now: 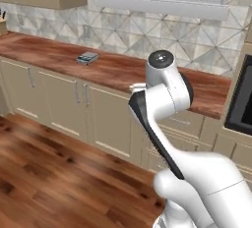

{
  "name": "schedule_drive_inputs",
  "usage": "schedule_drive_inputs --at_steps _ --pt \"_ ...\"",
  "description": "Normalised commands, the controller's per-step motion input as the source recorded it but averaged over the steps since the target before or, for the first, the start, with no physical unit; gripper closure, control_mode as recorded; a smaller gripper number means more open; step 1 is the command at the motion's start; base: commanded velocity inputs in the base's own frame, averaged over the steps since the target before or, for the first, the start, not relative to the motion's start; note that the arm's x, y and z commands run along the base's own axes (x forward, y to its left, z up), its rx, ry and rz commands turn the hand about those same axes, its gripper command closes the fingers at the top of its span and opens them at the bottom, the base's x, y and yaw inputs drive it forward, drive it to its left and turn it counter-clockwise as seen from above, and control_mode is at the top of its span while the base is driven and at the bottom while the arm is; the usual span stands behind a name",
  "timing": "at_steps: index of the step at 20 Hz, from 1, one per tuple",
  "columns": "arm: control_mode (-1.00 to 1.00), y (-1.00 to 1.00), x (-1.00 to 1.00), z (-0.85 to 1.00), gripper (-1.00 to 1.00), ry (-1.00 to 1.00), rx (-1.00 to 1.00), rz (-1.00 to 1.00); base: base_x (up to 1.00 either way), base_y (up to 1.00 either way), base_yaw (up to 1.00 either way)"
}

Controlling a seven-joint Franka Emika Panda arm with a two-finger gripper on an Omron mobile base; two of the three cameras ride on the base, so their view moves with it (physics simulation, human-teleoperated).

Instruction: Take the steak from the fridge and place it on the digital scale on the counter by the fridge. Wait a few seconds for a reading, then move it to the plate on the dining counter.

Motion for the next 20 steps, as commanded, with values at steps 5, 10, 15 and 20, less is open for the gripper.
schedule_drive_inputs --at_steps 5,10,15,20 --pt "1.00 0.00 0.00 0.00 1.00 0.00 0.00 0.00 0.51 0.99 -0.01" --pt "1.00 0.00 0.00 0.00 1.00 0.00 0.00 0.00 0.74 1.00 -0.02" --pt "1.00 0.00 0.00 0.00 1.00 0.00 0.00 0.00 0.89 1.00 -0.19" --pt "1.00 0.00 0.00 0.00 1.00 0.00 0.00 0.00 0.82 0.95 -0.47"
